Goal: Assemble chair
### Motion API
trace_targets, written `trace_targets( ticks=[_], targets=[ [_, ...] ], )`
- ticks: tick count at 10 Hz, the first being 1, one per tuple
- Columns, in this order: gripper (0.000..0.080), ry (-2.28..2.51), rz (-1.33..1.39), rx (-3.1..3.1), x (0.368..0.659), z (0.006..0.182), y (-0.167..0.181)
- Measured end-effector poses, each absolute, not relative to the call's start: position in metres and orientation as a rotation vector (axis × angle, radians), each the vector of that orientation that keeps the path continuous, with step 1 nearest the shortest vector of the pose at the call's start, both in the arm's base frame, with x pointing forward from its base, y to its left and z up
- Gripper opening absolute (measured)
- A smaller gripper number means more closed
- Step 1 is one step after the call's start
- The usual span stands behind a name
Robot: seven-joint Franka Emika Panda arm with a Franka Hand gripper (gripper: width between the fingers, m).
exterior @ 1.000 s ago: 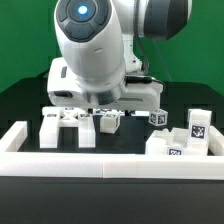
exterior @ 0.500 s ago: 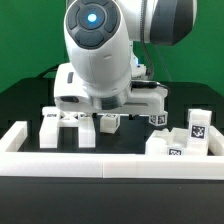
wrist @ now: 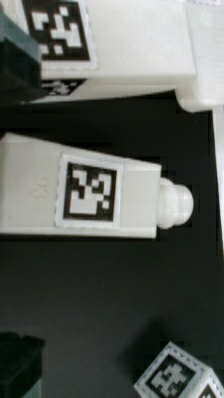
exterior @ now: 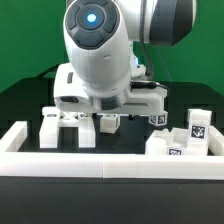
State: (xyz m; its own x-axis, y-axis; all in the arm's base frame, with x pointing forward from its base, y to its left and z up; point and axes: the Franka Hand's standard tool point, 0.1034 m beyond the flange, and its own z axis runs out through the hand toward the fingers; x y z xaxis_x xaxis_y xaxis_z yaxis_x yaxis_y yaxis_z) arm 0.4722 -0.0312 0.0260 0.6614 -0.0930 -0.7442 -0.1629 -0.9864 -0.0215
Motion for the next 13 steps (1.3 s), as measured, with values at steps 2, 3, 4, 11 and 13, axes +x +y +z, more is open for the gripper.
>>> trace_targets(
  ticks=[2,3,4,11,13],
  targets=[
    [0.0649,0.223,1.246,-2.787,0.4711,0.0256,-0.0294],
    [0.0649,0.233,1.25,-2.791,0.4707,0.0253,-0.0276],
    [0.0649,0.235,1.255,-2.793,0.4701,0.025,-0.0253],
    [0.0649,0.218,1.246,-2.793,0.4654,0.0167,-0.0274],
    [0.0649,0.221,1.246,-2.789,0.4638,0.0159,-0.0305]
  ],
)
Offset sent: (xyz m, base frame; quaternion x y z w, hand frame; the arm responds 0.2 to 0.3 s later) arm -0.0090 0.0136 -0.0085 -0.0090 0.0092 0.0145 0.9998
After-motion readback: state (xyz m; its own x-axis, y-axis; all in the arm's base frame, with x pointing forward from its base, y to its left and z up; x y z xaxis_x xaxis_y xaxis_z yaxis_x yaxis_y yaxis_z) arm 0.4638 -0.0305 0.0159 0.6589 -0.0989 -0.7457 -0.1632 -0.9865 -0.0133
